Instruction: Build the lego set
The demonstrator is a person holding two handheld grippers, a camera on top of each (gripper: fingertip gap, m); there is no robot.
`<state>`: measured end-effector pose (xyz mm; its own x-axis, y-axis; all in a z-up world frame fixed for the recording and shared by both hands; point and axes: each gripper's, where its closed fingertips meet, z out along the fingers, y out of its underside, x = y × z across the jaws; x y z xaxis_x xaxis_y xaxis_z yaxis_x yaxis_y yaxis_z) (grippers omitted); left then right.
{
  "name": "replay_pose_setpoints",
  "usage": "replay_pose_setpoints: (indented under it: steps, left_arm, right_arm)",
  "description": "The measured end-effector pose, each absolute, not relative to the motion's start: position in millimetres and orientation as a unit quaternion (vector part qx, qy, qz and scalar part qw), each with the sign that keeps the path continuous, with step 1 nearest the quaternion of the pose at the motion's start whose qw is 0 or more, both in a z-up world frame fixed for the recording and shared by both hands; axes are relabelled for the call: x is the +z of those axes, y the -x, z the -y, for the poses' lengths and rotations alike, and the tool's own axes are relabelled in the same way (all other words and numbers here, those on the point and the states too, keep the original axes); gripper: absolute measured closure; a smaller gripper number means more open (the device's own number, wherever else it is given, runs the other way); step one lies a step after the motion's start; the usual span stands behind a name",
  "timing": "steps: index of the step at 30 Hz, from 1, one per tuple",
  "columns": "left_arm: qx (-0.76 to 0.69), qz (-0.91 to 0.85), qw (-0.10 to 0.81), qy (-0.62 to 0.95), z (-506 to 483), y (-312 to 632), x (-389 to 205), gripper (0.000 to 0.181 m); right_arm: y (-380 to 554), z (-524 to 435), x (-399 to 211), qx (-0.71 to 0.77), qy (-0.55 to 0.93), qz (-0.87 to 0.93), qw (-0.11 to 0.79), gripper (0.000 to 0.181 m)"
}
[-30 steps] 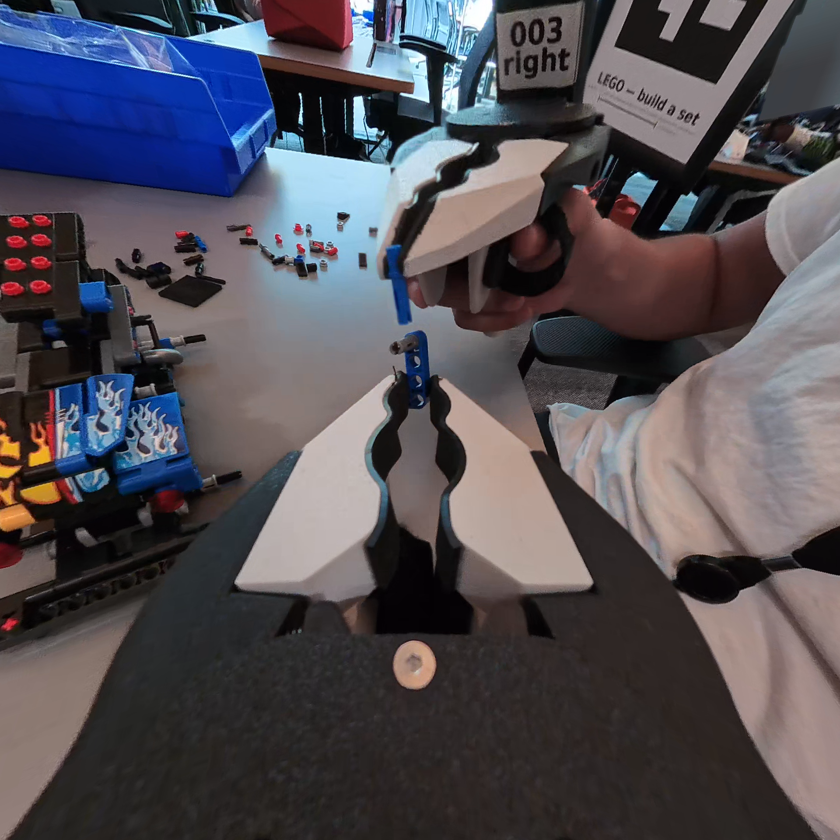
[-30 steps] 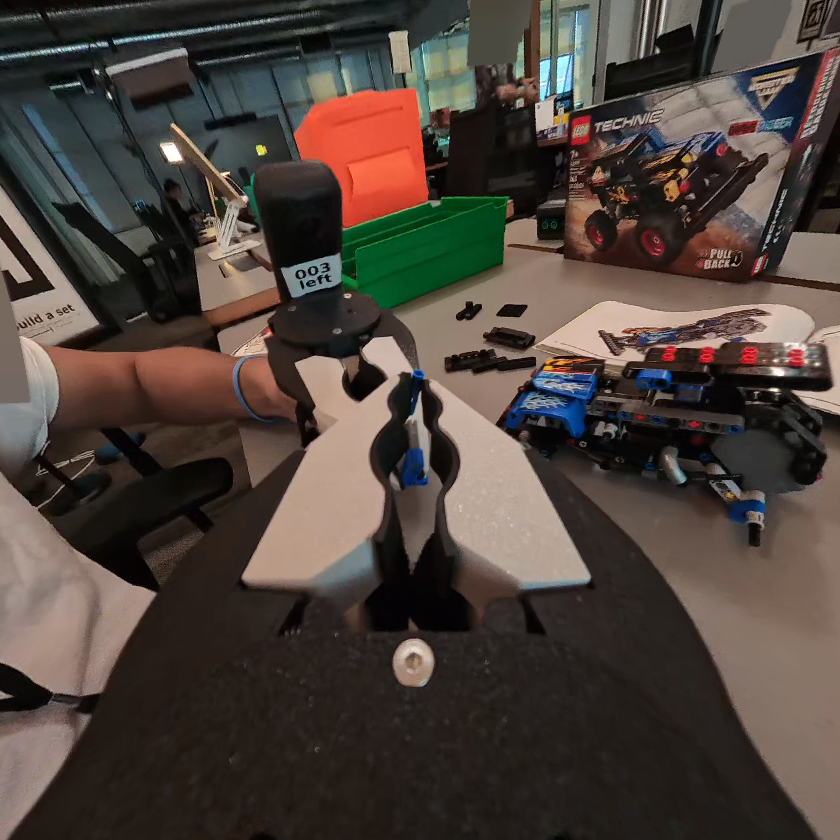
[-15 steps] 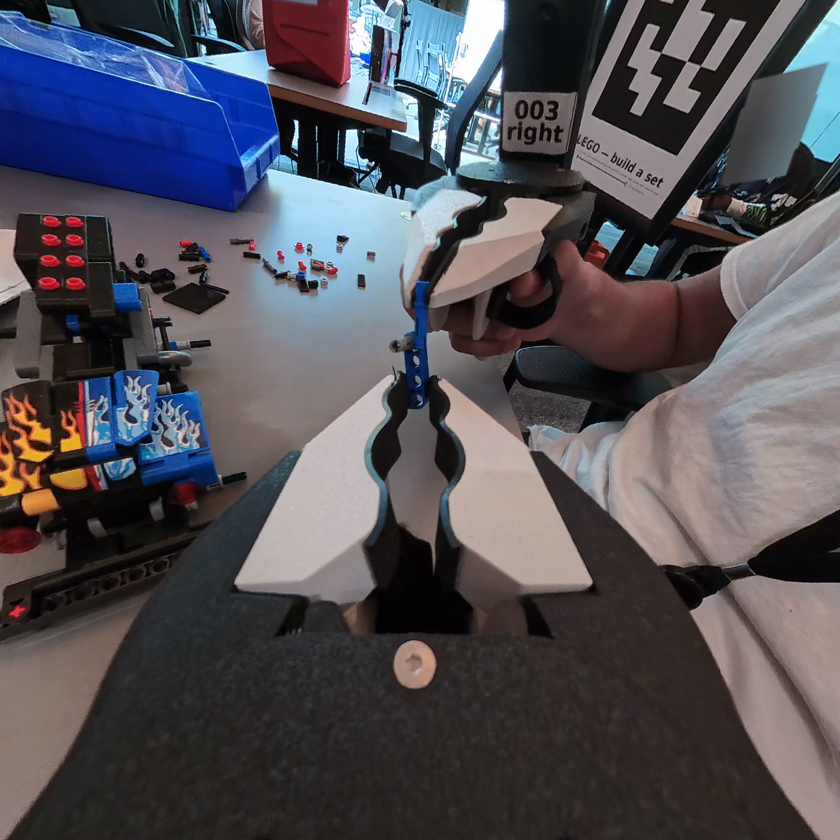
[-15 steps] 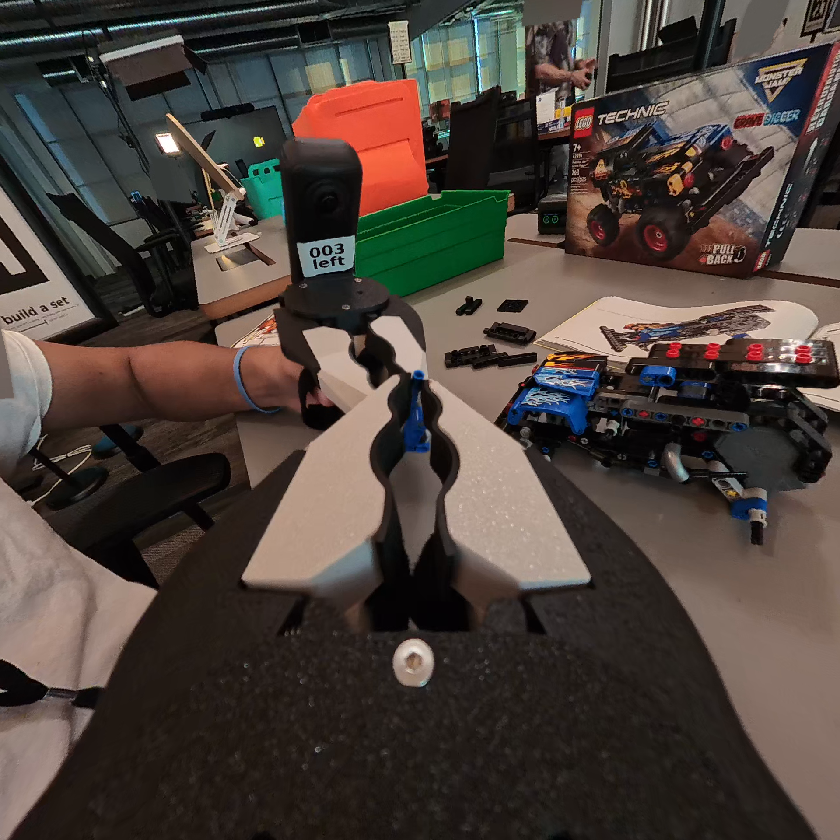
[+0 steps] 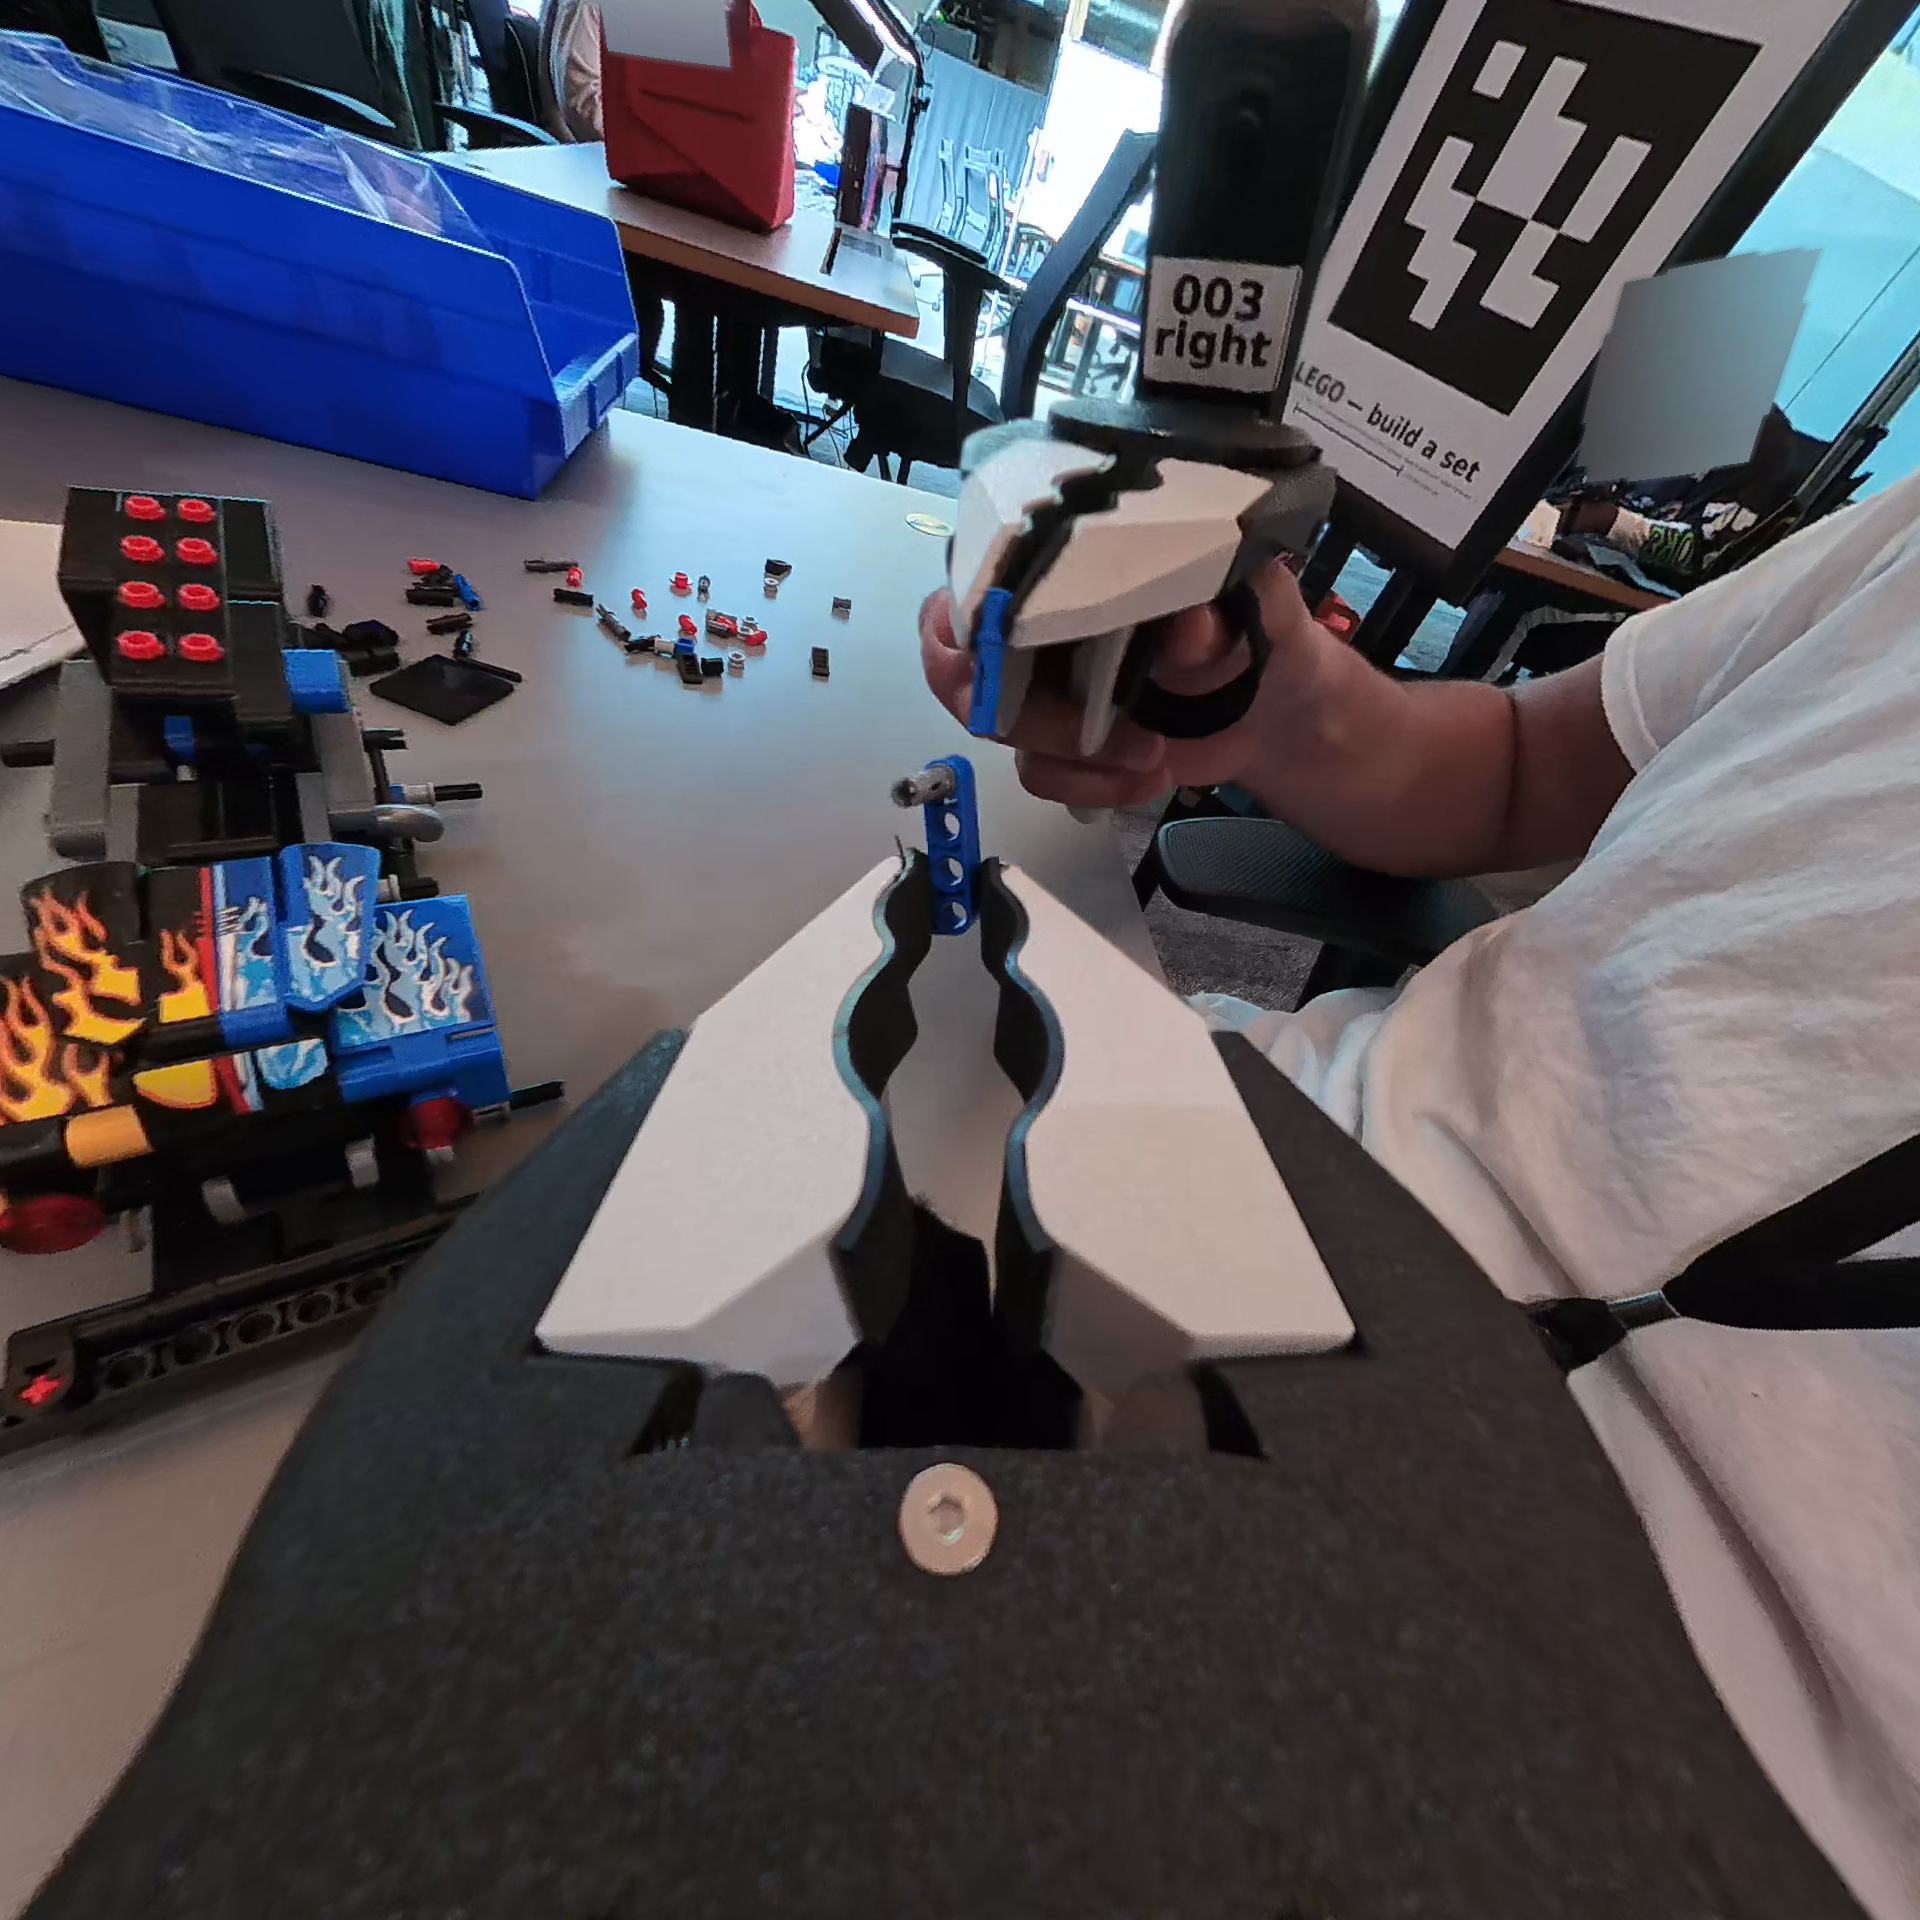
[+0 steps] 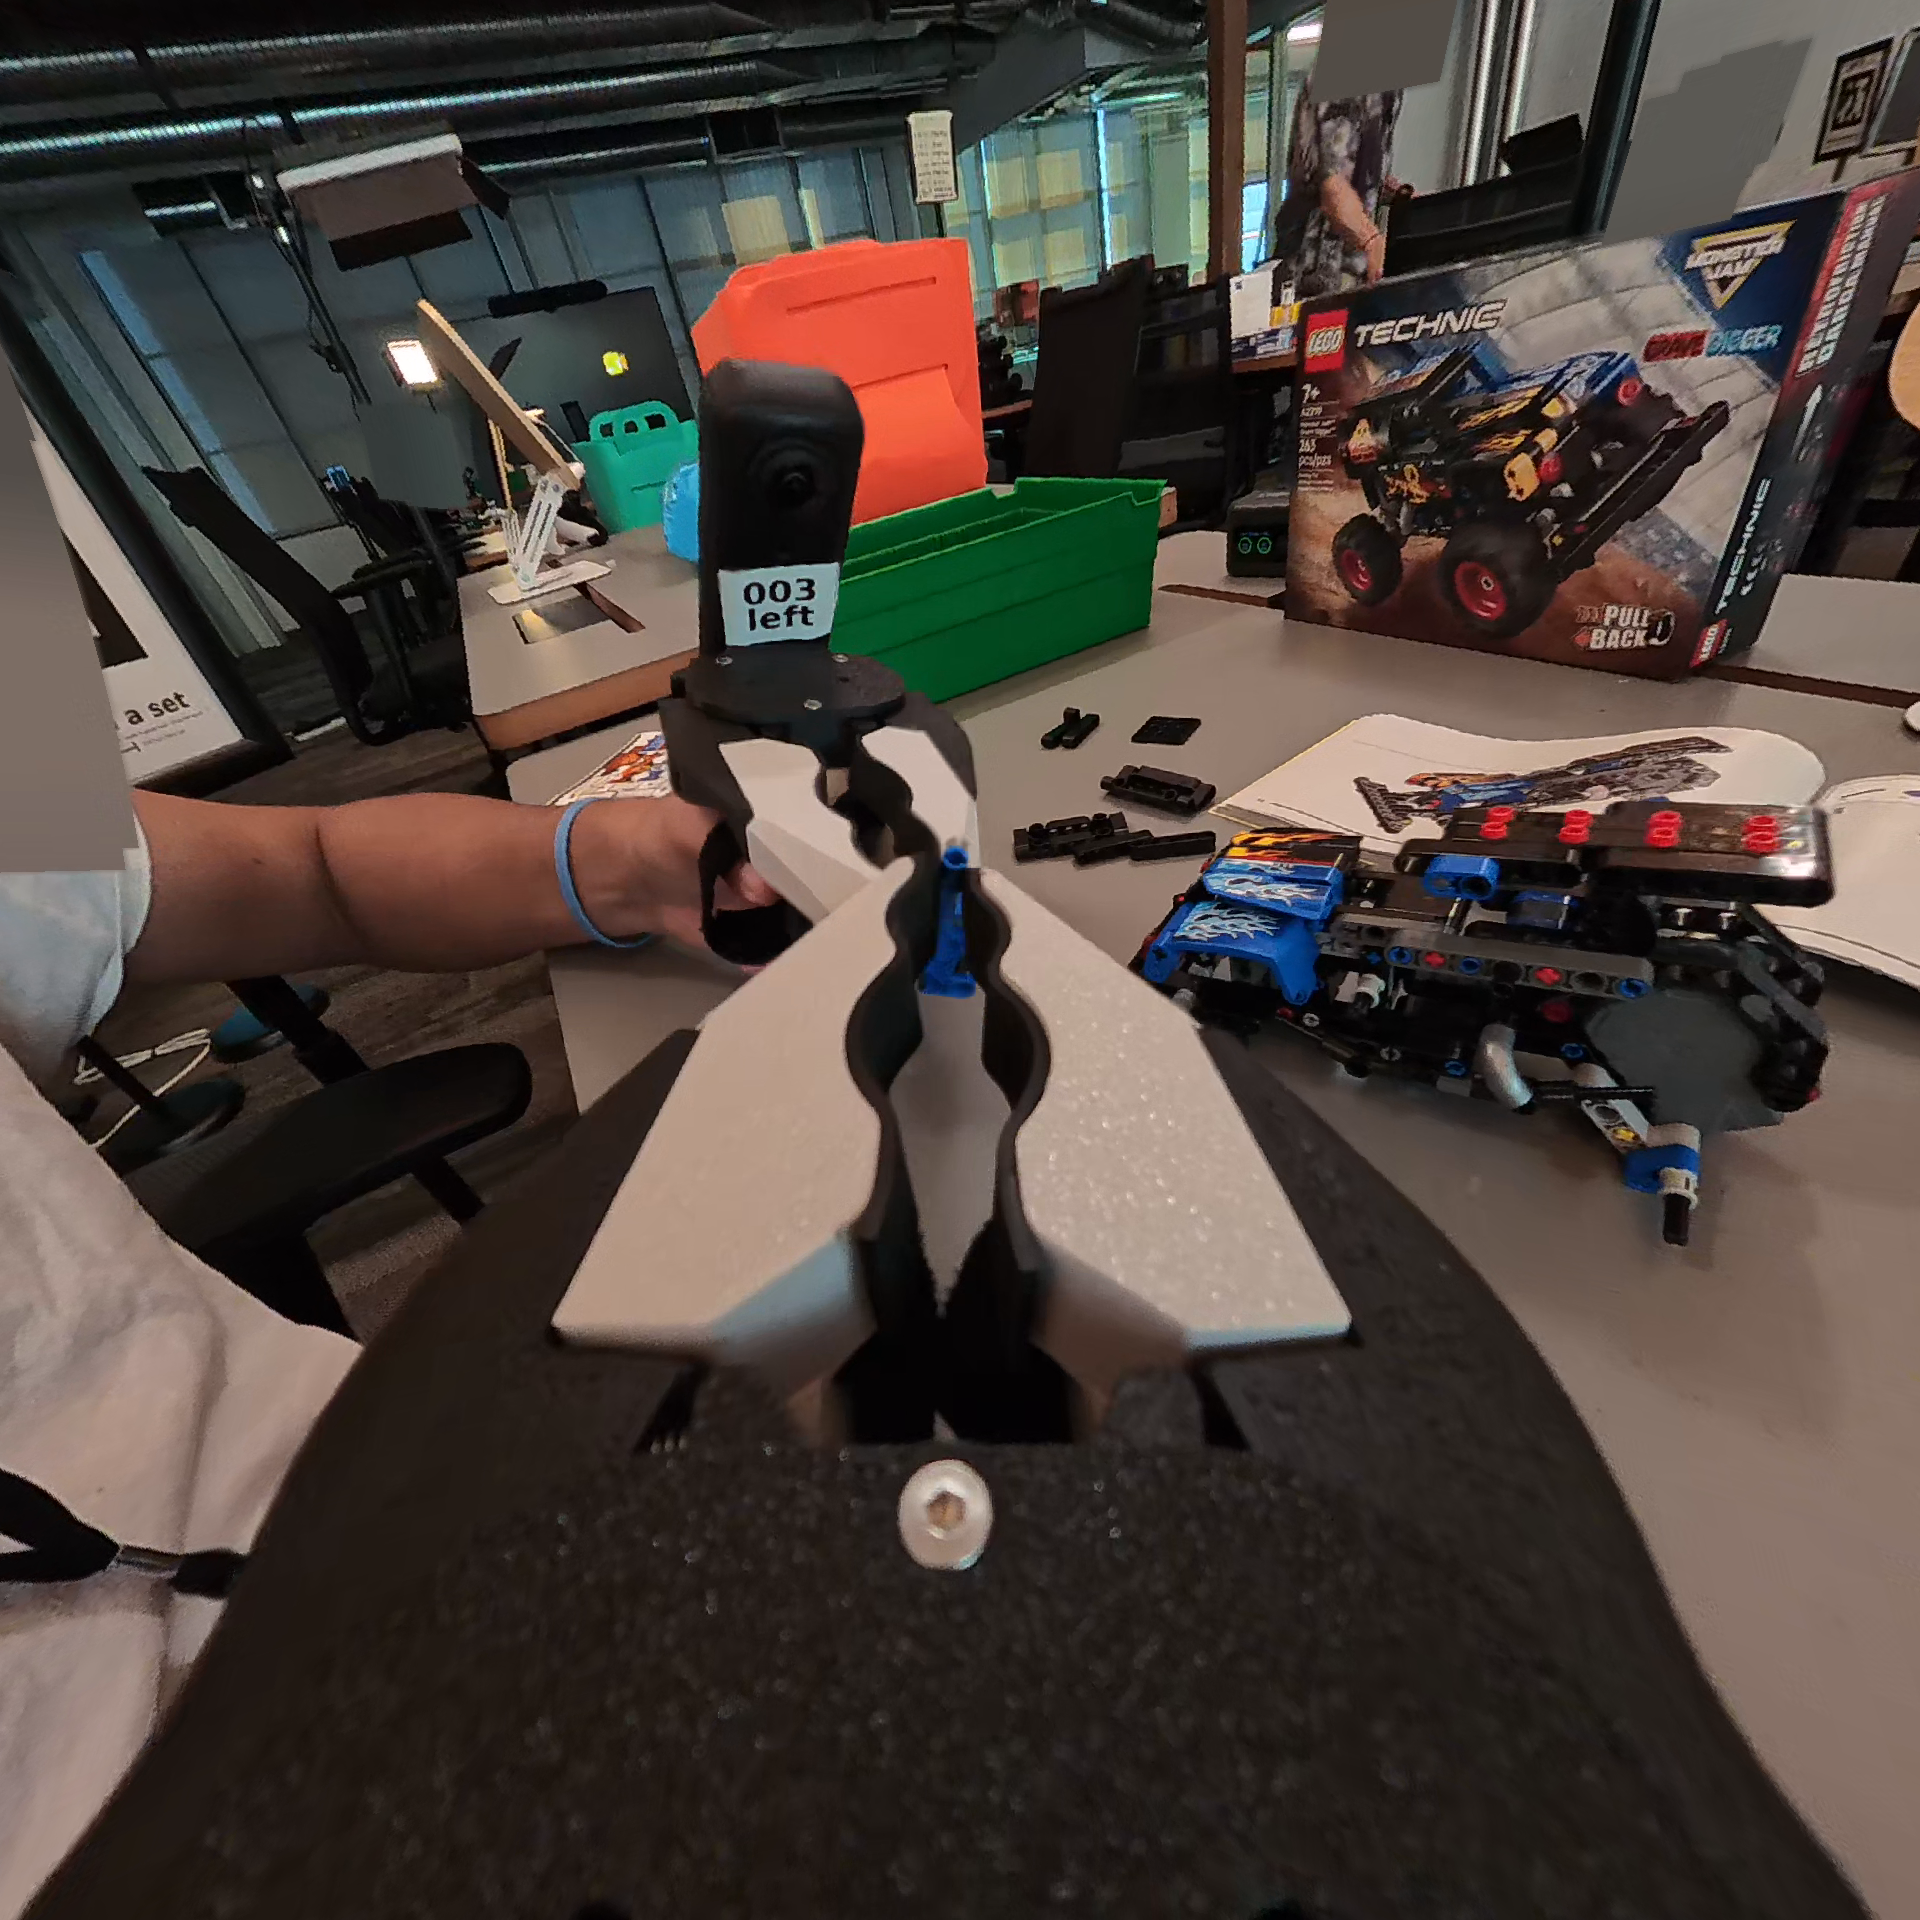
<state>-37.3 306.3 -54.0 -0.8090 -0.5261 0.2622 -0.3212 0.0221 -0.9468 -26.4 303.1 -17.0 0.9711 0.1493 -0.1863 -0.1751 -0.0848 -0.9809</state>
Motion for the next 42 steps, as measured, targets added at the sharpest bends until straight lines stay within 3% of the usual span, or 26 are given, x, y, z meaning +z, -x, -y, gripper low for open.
replay_pose_setpoints:
  steps: [20,22,25,27,31,42]
  left_arm:
    - [-0.637,-0.706,0.118,0.287,-311.3,37.3,-42.7,0.174]
    - [-0.641,-0.701,0.125,0.288,-313.9,36.7,-39.1,0.174]
    - [-0.640,-0.701,0.133,0.284,-313.9,37.4,-37.1,0.174]
    - [-0.640,-0.704,0.127,0.280,-310.3,39.4,-38.4,0.174]
    - [-0.628,-0.716,0.123,0.280,-305.9,39.0,-48.0,0.174]
    - [-0.625,-0.719,0.112,0.283,-305.0,38.7,-53.3,0.174]
  right_arm:
    - [10.1,-299.8,-25.9,0.097,0.751,-0.031,0.653,0.178]
    - [-14.9,-284.0,-31.6,0.019,0.783,-0.023,0.621,0.178]
    - [-76.0,-241.5,-66.2,-0.138,0.860,-0.017,0.492,0.178]
    - [-106.0,-216.2,-89.8,-0.167,0.883,-0.041,0.438,0.178]
    - [-118.0,-203.8,-112.4,-0.100,0.887,-0.096,0.440,0.178]
    - [-121.7,-196.4,-130.4,-0.097,0.903,-0.113,0.403,0.178]
